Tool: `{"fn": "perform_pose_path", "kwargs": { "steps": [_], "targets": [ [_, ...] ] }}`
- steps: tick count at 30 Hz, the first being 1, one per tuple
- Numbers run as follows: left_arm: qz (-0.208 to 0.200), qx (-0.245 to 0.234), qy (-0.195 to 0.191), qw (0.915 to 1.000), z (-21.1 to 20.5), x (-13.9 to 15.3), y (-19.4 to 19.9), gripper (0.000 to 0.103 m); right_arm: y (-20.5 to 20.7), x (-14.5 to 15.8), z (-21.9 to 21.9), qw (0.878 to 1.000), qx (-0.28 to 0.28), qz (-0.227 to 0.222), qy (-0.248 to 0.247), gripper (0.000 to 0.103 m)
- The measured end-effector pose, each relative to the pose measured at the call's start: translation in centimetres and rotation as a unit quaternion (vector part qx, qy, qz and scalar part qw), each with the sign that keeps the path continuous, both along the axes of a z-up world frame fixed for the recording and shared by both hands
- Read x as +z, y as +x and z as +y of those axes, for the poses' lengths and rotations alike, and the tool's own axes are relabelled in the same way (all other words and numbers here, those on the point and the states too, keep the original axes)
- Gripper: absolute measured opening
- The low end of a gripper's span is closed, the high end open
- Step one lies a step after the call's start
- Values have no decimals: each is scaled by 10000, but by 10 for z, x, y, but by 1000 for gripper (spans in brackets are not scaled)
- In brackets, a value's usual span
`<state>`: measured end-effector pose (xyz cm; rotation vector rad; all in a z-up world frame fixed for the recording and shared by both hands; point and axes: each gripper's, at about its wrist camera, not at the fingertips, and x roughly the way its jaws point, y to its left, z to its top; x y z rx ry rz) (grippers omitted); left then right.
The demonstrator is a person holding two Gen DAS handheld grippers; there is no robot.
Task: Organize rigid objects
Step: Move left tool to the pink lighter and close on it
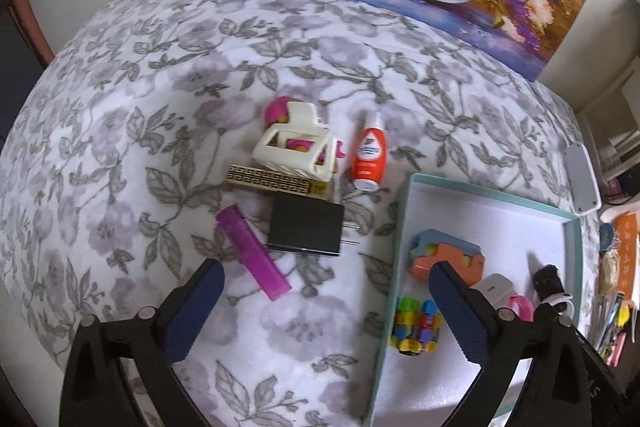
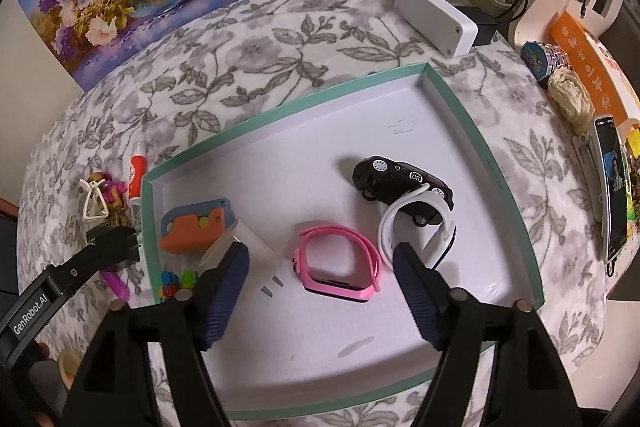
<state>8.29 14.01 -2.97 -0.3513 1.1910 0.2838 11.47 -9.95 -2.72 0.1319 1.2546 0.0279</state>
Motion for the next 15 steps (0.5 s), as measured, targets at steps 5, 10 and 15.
{"fn": "perform_pose_path", "kwargs": {
  "steps": [5,10,15],
  "targets": [
    [91,145,96,9998,8,-4,-2,103,0,-2,3,9999,56,-3,-91,77],
    [175,291,117,9994,17,-8,-4,103,-1,0,6,9999,86,-83,-20,88],
    [187,424,112,9989,27,-8,-7,103,-2,-1,12,9998,143,-95,-102,88]
  ]
}}
